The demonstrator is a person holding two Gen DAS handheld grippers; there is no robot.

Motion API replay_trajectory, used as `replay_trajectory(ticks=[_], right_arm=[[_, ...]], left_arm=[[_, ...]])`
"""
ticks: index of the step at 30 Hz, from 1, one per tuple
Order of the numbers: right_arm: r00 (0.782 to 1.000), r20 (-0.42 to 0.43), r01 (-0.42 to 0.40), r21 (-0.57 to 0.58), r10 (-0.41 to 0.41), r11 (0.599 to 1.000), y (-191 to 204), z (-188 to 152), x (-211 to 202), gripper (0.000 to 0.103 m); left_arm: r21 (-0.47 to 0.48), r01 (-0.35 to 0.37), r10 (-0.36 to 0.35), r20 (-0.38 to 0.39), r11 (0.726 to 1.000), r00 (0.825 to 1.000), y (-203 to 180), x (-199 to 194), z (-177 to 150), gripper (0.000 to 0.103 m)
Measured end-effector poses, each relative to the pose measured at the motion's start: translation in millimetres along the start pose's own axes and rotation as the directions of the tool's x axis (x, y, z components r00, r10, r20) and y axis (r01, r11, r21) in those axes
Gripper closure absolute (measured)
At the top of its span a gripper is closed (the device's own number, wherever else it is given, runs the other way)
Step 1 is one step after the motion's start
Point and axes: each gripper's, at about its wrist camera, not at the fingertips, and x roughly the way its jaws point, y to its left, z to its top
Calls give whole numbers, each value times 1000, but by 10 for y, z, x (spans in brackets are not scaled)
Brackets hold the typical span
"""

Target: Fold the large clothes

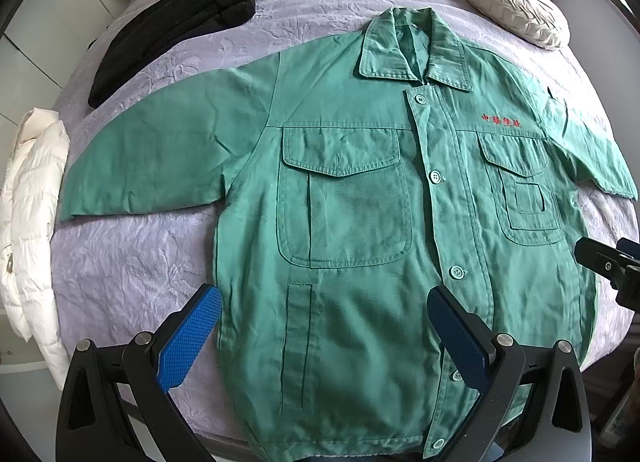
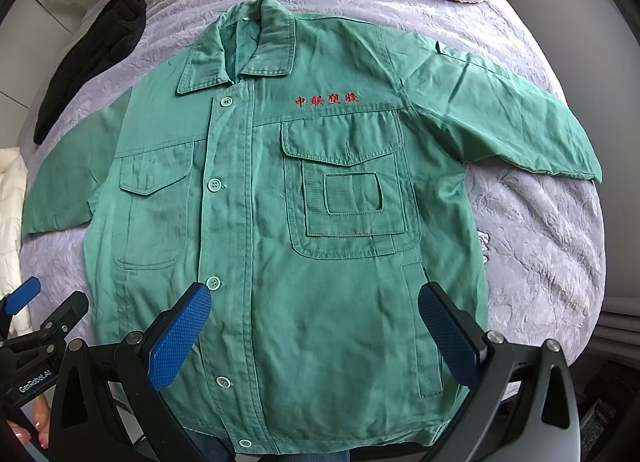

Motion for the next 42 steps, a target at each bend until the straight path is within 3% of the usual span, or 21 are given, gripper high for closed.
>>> replay_trajectory(ticks=[29, 42], right_arm=[[1000, -11, 6, 4, -6, 1000, 11, 17, 48, 0], [999, -32, 12, 5, -12, 1000, 112, 10, 99, 0]], left_arm=[[1, 12, -12, -8, 1000, 1000, -50, 40, 8, 0], [-48, 51, -52, -14, 998, 999, 190, 131, -16, 0]])
